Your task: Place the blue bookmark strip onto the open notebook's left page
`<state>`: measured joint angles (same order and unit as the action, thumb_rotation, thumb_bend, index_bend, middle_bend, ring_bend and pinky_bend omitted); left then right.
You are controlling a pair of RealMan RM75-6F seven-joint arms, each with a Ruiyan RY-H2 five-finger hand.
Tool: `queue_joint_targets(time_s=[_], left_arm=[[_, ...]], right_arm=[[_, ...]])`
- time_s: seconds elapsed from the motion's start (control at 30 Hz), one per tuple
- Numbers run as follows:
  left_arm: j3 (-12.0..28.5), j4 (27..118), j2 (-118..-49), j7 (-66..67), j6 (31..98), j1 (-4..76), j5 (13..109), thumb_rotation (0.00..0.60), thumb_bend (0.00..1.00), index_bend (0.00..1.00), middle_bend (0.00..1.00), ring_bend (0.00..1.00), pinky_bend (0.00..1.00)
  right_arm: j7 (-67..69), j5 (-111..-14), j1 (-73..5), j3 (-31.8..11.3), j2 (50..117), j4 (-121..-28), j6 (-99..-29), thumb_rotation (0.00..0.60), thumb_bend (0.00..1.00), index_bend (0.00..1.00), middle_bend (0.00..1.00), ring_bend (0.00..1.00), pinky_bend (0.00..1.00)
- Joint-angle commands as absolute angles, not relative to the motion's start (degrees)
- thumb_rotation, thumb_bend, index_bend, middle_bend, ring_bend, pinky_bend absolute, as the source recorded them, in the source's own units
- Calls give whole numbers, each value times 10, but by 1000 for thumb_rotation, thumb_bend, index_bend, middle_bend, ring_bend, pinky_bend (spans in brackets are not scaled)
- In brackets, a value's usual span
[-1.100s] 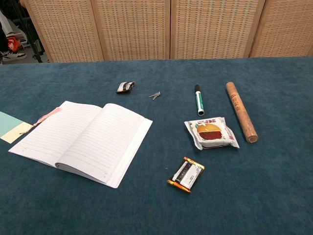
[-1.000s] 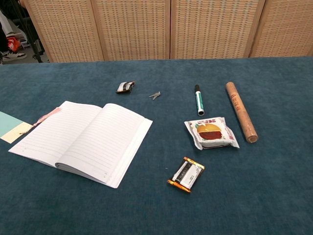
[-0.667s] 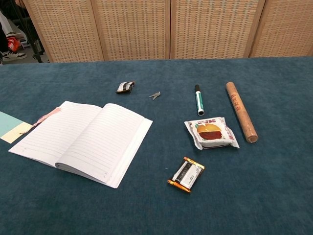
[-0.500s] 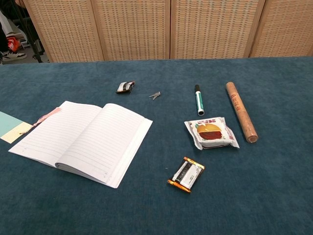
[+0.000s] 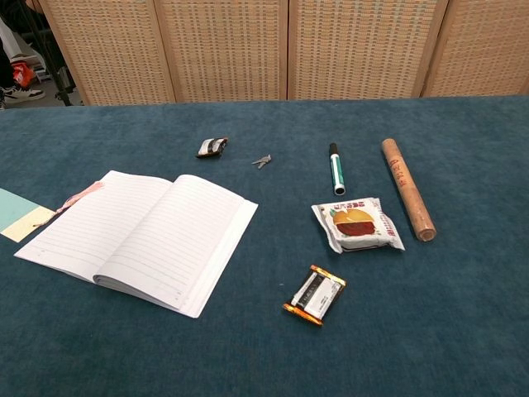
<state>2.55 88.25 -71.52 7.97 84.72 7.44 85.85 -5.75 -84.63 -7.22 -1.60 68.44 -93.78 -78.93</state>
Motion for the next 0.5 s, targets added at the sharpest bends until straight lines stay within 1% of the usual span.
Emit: queue_joint_targets(time_s=[0.03, 0.13, 0.17, 0.2, 0.27, 0.37, 0.43, 0.5], left_arm=[[25, 884, -712, 74, 838, 78, 858, 600, 210, 0, 0, 0, 0], [30, 884, -695, 62, 813, 93, 853, 600, 211, 0, 0, 0, 0], [38, 881, -685, 57, 798, 106, 849, 600, 211, 0, 0, 0, 0], [44, 879, -671, 44, 772, 120, 842, 600, 211, 0, 0, 0, 0], [48, 878, -658, 32, 748, 133, 836, 600, 212, 0, 0, 0, 0], [59, 866, -635, 19, 690, 165, 815, 600, 213, 6, 0, 0, 0], [67, 852, -624, 6, 638, 191, 793, 600, 215, 30, 0, 0, 0], [70, 841, -619, -2, 608, 207, 783, 600, 218, 59, 0, 0, 0]], right_arm=[[-58, -846, -72, -16, 685, -938, -789, 600, 156, 0, 0, 0, 0], [-61, -844, -72, -16, 686, -938, -788, 600, 156, 0, 0, 0, 0], [-63, -844, -72, -16, 686, -938, -789, 600, 156, 0, 0, 0, 0], [-65, -844, -72, -17, 687, -938, -789, 600, 156, 0, 0, 0, 0], [-67, -843, -72, -17, 688, -938, -789, 600, 156, 0, 0, 0, 0], [-71, -837, -72, -19, 690, -937, -787, 600, 156, 0, 0, 0, 0], [-74, -834, -73, -20, 691, -936, -786, 600, 156, 0, 0, 0, 0], [-76, -832, -73, -20, 692, -935, -785, 600, 156, 0, 0, 0, 0]])
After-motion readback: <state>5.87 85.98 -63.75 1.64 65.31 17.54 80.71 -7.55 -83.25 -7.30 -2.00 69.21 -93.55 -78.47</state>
